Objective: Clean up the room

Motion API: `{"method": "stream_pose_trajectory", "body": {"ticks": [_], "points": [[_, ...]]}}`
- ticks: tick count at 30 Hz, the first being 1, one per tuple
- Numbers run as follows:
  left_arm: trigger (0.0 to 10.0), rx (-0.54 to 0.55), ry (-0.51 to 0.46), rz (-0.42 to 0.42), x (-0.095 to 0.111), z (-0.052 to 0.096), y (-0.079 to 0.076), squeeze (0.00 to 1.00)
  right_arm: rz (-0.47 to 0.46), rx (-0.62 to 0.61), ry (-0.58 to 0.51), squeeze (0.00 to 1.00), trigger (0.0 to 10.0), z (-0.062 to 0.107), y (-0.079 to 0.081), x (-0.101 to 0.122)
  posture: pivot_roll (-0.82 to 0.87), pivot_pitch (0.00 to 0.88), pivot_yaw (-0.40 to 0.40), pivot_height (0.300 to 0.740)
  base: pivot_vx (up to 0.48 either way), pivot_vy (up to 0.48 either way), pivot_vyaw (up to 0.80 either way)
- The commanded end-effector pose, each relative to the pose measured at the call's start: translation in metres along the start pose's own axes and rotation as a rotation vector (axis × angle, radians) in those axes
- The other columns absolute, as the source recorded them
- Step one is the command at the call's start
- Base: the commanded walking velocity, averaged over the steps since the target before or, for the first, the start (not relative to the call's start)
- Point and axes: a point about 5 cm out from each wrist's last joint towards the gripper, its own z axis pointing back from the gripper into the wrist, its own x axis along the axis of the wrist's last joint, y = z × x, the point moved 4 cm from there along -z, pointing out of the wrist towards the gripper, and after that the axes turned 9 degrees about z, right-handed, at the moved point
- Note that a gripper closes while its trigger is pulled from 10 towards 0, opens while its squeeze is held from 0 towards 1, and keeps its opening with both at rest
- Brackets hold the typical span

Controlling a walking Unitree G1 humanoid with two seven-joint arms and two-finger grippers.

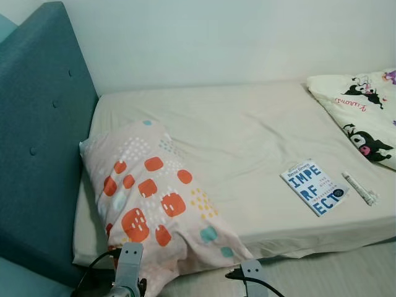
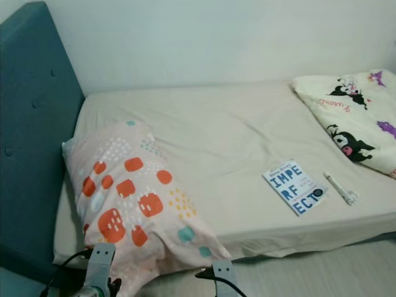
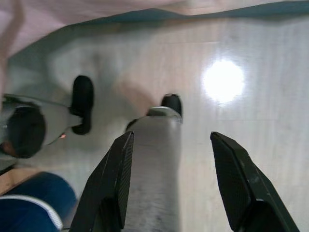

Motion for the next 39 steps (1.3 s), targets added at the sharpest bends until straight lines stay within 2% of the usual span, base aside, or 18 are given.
{"method": "stream_pose_trajectory", "body": {"ticks": [1, 7, 13, 20, 28, 39], "points": [[10.0, 0.0, 0.016, 0.023, -0.008, 0.001, 0.0, 0.0, 0.015, -0.001, 0.02, 0.0, 10.0, 0.001, 0.001, -0.007, 0.02, 0.0, 0.01, 0.74, 0.0, 0.0, 0.0], [10.0, -0.002, 0.013, 0.035, -0.009, 0.001, -0.007, 0.0, 0.053, -0.001, 0.017, 0.0, 10.0, 0.001, -0.003, -0.006, 0.03, 0.0, -0.016, 0.74, 0.0, 0.0, 0.0], [10.0, -0.005, 0.015, 0.032, -0.014, 0.001, -0.015, 0.0, 0.051, -0.004, 0.008, 0.0, 10.0, 0.001, -0.003, -0.005, 0.05, 0.0, -0.015, 0.74, 0.0, 0.0, 0.0], [10.0, -0.008, 0.028, 0.017, -0.023, 0.003, -0.01, 0.0, 0.028, -0.003, 0.008, 0.0, 10.0, 0.001, 0.0, -0.005, 0.04, 0.0, 0.005, 0.74, 0.0, 0.0, 0.0], [10.0, -0.021, 0.024, 0.012, -0.022, 0.003, -0.009, 0.0, 0.018, -0.003, 0.009, 0.0, 10.0, 0.001, 0.001, -0.006, 0.05, 0.0, 0.017, 0.74, 0.0, 0.0, 0.0], [10.0, -0.029, 0.016, 0.045, -0.019, 0.002, -0.013, 0.0, 0.027, -0.005, 0.009, 0.0, 10.0, 0.001, -0.002, -0.005, 0.04, 0.0, 0.014, 0.74, 0.0, 0.0, 0.0]]}}
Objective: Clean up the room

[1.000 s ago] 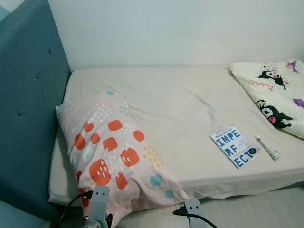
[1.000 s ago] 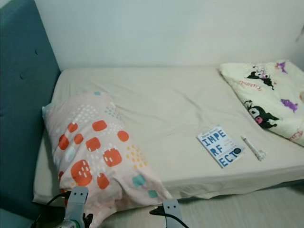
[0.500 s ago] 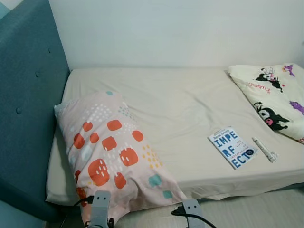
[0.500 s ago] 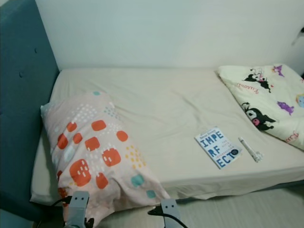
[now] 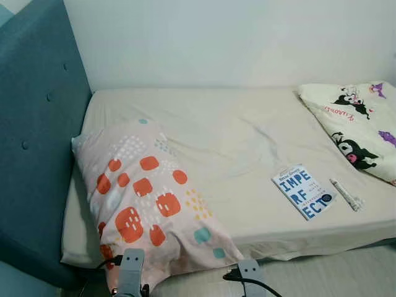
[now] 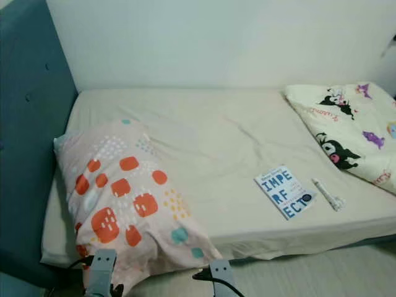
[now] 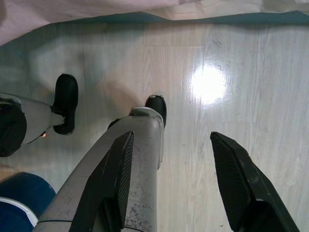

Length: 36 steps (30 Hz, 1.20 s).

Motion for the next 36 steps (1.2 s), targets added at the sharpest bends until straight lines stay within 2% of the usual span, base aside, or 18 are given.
{"method": "stream_pose_trajectory", "body": {"ticks": [1, 36], "points": [[10.0, -0.004, 0.01, 0.011, -0.0046, 0.0005, -0.0016, 0.0, -0.005, -0.001, 0.017, 0.0, 10.0, 0.0006, -0.0008, -0.0058, 0.04, 0.0, 0.011, 0.74, 0.0, 0.0, 0.0], [10.0, -0.007, -0.003, 0.03, -0.0022, 0.0003, -0.0048, 0.0, -0.018, -0.001, 0.02, 0.0, 10.0, 0.0004, -0.0038, -0.0032, 0.05, 0.0, 0.004, 0.74, 0.0, 0.0, 0.0]]}}
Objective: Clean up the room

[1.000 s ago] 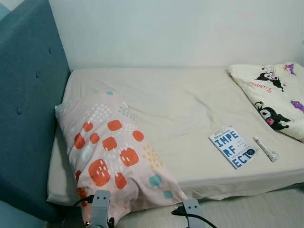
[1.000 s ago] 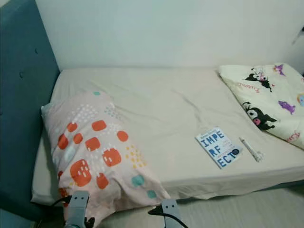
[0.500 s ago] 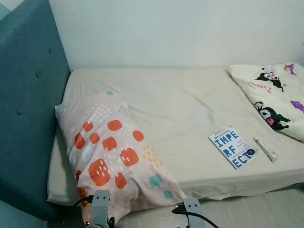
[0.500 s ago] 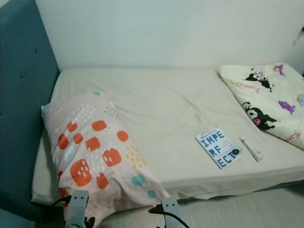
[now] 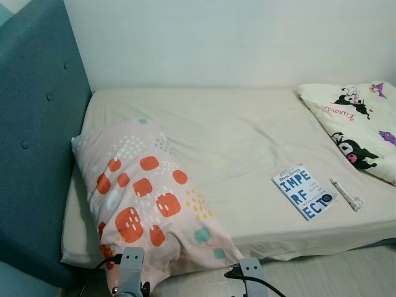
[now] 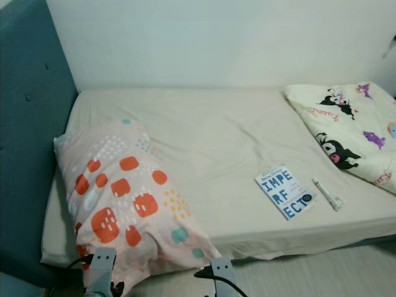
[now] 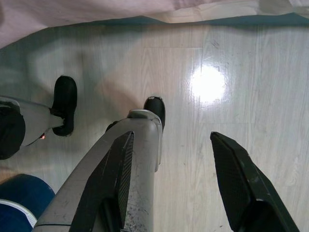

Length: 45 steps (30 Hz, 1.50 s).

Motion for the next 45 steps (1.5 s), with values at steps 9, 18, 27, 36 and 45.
{"method": "stream_pose_trajectory", "body": {"ticks": [9, 18, 27, 36, 45], "points": [[10.0, -0.004, 0.0, 0.011, -0.001, 0.0, -0.002, 0.0, -0.018, -0.001, 0.023, 0.0, 10.0, 0.001, -0.001, -0.006, 0.05, 0.0, 0.008, 0.74, 0.0, 0.0, 0.0], [10.0, -0.003, -0.011, 0.005, 0.002, 0.0, -0.003, 0.0, -0.014, -0.005, 0.021, 0.0, 10.0, 0.001, -0.002, -0.007, 0.05, 0.0, 0.009, 0.74, 0.0, 0.0, 0.0], [10.0, -0.011, -0.032, 0.023, 0.007, 0.0, -0.004, 0.0, -0.008, -0.013, 0.019, 0.0, 10.0, 0.001, -0.004, -0.006, 0.04, 0.0, 0.004, 0.74, 0.0, 0.0, 0.0], [10.0, -0.021, -0.299, 0.019, 0.062, 0.006, 0.006, 0.0, -0.029, -0.063, -0.2, 0.0, 10.0, 0.002, -0.02, 0.049, 0.05, 0.0, 0.033, 0.74, 0.0, 0.0, 0.0], [10.0, -0.052, -0.64, 0.024, 0.121, 0.043, 0.015, 0.0, -0.085, -0.095, -0.426, 0.0, 10.0, 0.015, -0.049, 0.104, 0.08, 0.0, 0.034, 0.74, 0.0, 0.0, 0.0]]}}
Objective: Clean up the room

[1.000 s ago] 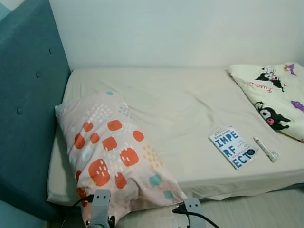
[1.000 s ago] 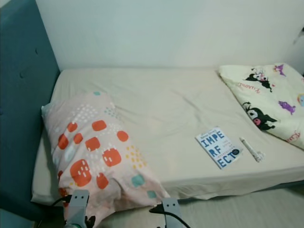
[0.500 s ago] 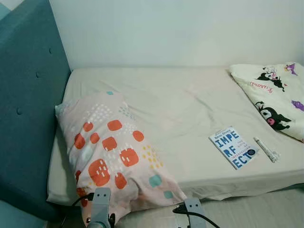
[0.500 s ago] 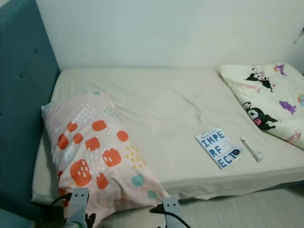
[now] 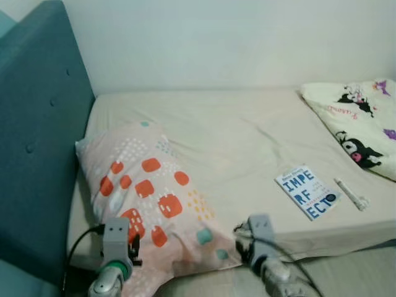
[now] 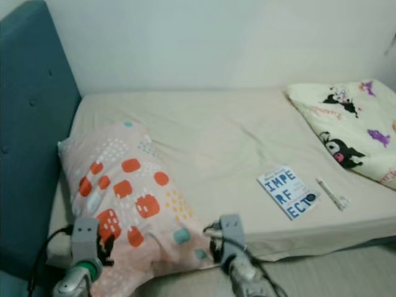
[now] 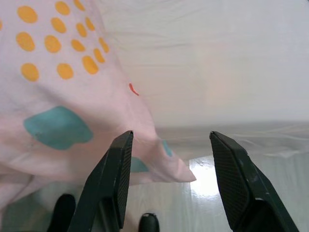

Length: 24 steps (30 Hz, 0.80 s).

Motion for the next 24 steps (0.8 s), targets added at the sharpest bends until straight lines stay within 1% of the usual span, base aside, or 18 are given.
{"method": "stream_pose_trajectory", "body": {"ticks": [1, 3, 4, 5, 6, 7, 8, 9, 10, 11, 15, 16, 17, 18, 21, 24], "points": [[10.0, -0.011, -0.002, 0.002, 0.001, 0.001, -0.003, 0.0, -0.034, -0.005, 0.027, 0.0, 10.0, 0.003, -0.001, -0.01, 0.08, 0.0, 0.034, 0.74, 0.0, 0.0, 0.0], [10.0, 0.019, -0.067, 0.009, 0.017, -0.005, -0.002, 0.0, -0.066, -0.017, -0.071, 0.0, 10.0, 0.001, -0.003, 0.01, 0.07, 0.0, 0.045, 0.74, 0.0, 0.0, 0.0], [10.0, 0.022, -0.089, 0.0, 0.023, -0.009, -0.004, 0.0, -0.106, -0.026, -0.112, 0.0, 10.0, -0.001, -0.003, 0.02, 0.07, 0.0, 0.045, 0.74, 0.0, 0.0, 0.0], [10.0, 0.01, -0.088, -0.037, 0.028, -0.015, -0.008, 0.0, -0.132, -0.04, -0.158, 0.0, 10.0, -0.002, -0.002, 0.031, 0.05, 0.0, 0.053, 0.74, 0.0, 0.0, 0.0], [10.0, -0.001, -0.083, -0.067, 0.031, -0.019, -0.012, 0.0, -0.147, -0.05, -0.181, 0.0, 10.0, -0.002, -0.002, 0.038, 0.05, 0.0, 0.053, 0.74, 0.0, 0.0, 0.0], [10.0, -0.016, -0.086, -0.075, 0.035, -0.021, -0.016, 0.0, -0.14, -0.063, -0.204, 0.0, 10.0, -0.003, -0.001, 0.044, 0.04, 0.0, 0.067, 0.74, 0.0, 0.0, 0.0], [10.0, -0.016, -0.086, -0.075, 0.035, -0.021, -0.016, 0.0, -0.14, -0.063, -0.204, 0.0, 10.0, -0.003, -0.001, 0.044, 0.04, 0.0, 0.067, 0.74, 0.0, 0.0, 0.0], [10.0, -0.027, -0.091, -0.068, 0.04, -0.024, -0.02, 0.0, -0.125, -0.074, -0.225, 0.0, 10.0, -0.003, -0.001, 0.05, 0.04, 0.0, 0.069, 0.74, 0.0, 0.0, 0.0], [10.0, -0.046, -0.104, -0.082, 0.047, -0.028, -0.027, 0.0, -0.108, -0.088, -0.246, 0.0, 10.0, -0.003, -0.001, 0.056, 0.04, 0.0, 0.08, 0.74, 0.0, 0.0, 0.0], [10.0, -0.054, -0.106, -0.103, 0.05, -0.028, -0.029, 0.0, -0.107, -0.091, -0.251, 0.0, 10.0, -0.003, -0.001, 0.058, 0.04, 0.0, 0.08, 0.74, 0.0, 0.0, 0.0], [10.0, -0.059, -0.123, -0.098, 0.057, -0.029, -0.032, 0.0, -0.108, -0.084, -0.263, 0.0, 10.0, -0.003, 0.003, 0.061, 0.03, 0.0, 0.094, 0.74, 0.0, 0.0, 0.0], [10.0, -0.064, -0.134, -0.063, 0.063, -0.029, -0.036, 0.0, -0.086, -0.086, -0.292, 0.0, 10.0, -0.002, 0.005, 0.068, 0.03, 0.0, 0.096, 0.74, 0.0, 0.0, 0.0], [10.0, -0.071, -0.139, -0.059, 0.065, -0.029, -0.039, 0.0, -0.088, -0.092, -0.306, 0.0, 10.0, -0.002, 0.004, 0.07, 0.03, 0.0, 0.097, 0.74, 0.0, 0.0, 0.0], [10.0, -0.071, -0.139, -0.059, 0.065, -0.029, -0.039, 0.0, -0.088, -0.092, -0.306, 0.0, 10.0, -0.002, 0.004, 0.07, 0.03, 0.0, 0.097, 0.74, 0.0, 0.0, 0.0], [10.0, -0.084, -0.151, -0.071, 0.069, -0.03, -0.047, 0.0, -0.11, -0.107, -0.315, 0.0, 10.0, -0.002, 0.001, 0.074, 0.04, 0.0, 0.095, 0.74, 0.0, 0.0, 0.0], [10.0, -0.082, -0.15, -0.07, 0.069, -0.031, -0.048, 0.0, -0.111, -0.108, -0.313, 0.0, 10.0, -0.002, 0.0, 0.075, 0.04, 0.0, 0.094, 0.74, 0.0, 0.0, 0.0]]}}
